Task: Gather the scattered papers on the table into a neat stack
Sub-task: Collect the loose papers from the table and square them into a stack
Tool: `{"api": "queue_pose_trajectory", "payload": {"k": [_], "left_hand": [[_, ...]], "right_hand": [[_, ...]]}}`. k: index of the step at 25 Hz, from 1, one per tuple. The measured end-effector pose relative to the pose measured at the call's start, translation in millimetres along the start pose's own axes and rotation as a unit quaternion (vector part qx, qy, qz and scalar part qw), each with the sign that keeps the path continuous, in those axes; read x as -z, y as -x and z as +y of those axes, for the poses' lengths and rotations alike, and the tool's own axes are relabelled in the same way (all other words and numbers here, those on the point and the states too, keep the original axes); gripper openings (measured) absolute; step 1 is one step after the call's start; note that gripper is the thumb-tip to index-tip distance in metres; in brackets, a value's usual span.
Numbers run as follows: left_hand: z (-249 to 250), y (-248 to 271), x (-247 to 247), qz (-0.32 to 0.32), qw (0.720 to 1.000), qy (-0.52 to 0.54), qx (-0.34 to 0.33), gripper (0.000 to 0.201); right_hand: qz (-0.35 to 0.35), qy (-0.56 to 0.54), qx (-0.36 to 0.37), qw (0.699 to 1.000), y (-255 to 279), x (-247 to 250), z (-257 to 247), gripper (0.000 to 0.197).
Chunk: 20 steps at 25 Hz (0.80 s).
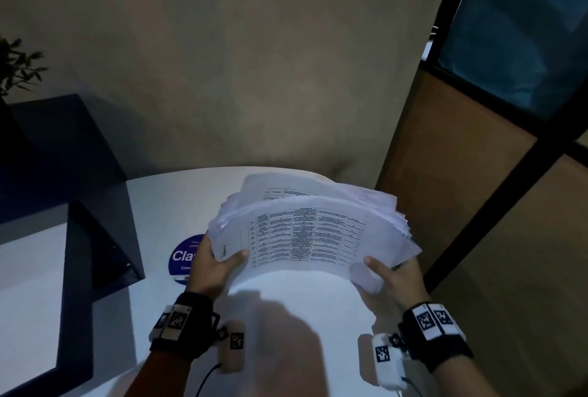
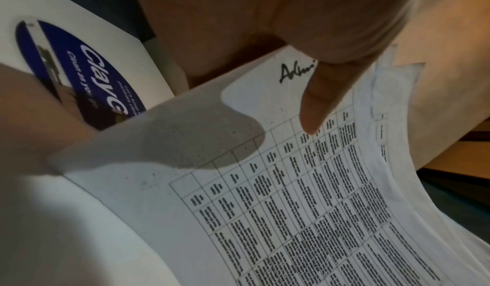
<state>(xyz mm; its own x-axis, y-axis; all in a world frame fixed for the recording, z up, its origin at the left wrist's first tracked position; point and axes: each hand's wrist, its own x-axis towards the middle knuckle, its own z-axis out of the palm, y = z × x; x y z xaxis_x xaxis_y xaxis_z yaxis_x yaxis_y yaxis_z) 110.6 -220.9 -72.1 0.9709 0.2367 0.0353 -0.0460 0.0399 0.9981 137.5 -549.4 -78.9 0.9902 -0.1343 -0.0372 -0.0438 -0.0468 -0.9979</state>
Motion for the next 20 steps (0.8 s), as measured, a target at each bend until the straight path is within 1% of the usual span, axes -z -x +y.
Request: {"api": "queue_pose_trajectory", "payload": {"k": [3,5,6,7,9,11,12,14,16,17,19,20], "left_hand": [[-3.6,-8.7,-1.1,0.026,0.999,0.031,-0.016,0.062],[-3.2,-12.6,-1.3,0.031,0.995,0.093,-0.014,0.065],[-2.0,-13.1,-2.3,0.028,0.992,0.123,-0.005,0.067],[-1.4,-14.5,-3.9,0.024,0.989,0.143,0.002,0.068],[-0.8,-15.9,-5.2,0.014,0.988,0.152,0.007,0.067],[1.5,-15.7,-4.7,0.013,0.986,0.164,0.010,0.063],[1.9,-15.6,-4.0,0.010,0.985,0.171,0.012,0.063],[1.7,-16.2,-4.5,-0.012,0.985,0.173,0.013,0.066],[-1.7,-19.1,-6.5,-0.006,0.986,0.167,0.023,0.065],[-5.4,-19.6,-7.7,0.005,0.987,0.160,0.033,0.065],[-14.5,-14.7,-10.8,0.016,0.993,0.110,0.050,0.061],[-16.4,-10.8,-11.4,0.025,0.995,0.075,0.053,0.059]], "right_hand": [[0.032,-0.036,0.011,0.999,-8.4,2.4,2.1,0.051],[0.036,-0.063,0.022,0.997,-12.6,4.4,6.0,0.065],[0.033,-0.078,0.025,0.996,-12.9,5.6,6.5,0.068],[0.026,-0.088,0.024,0.995,-14.1,6.5,6.9,0.067],[0.020,-0.088,0.022,0.996,-17.4,6.9,8.0,0.055],[0.020,-0.083,0.030,0.996,-21.9,6.9,6.8,0.053],[0.013,-0.085,0.032,0.996,-24.5,7.8,8.4,0.055],[0.011,-0.091,0.029,0.995,-27.1,10.0,8.2,0.056],[0.004,-0.085,0.021,0.996,-29.0,9.0,8.3,0.053],[-0.009,-0.077,0.009,0.997,-29.0,7.2,9.6,0.055],[-0.033,-0.072,-0.013,0.997,-23.9,5.6,11.3,0.061],[-0.033,-0.082,-0.011,0.996,-20.4,4.2,7.7,0.064]]}}
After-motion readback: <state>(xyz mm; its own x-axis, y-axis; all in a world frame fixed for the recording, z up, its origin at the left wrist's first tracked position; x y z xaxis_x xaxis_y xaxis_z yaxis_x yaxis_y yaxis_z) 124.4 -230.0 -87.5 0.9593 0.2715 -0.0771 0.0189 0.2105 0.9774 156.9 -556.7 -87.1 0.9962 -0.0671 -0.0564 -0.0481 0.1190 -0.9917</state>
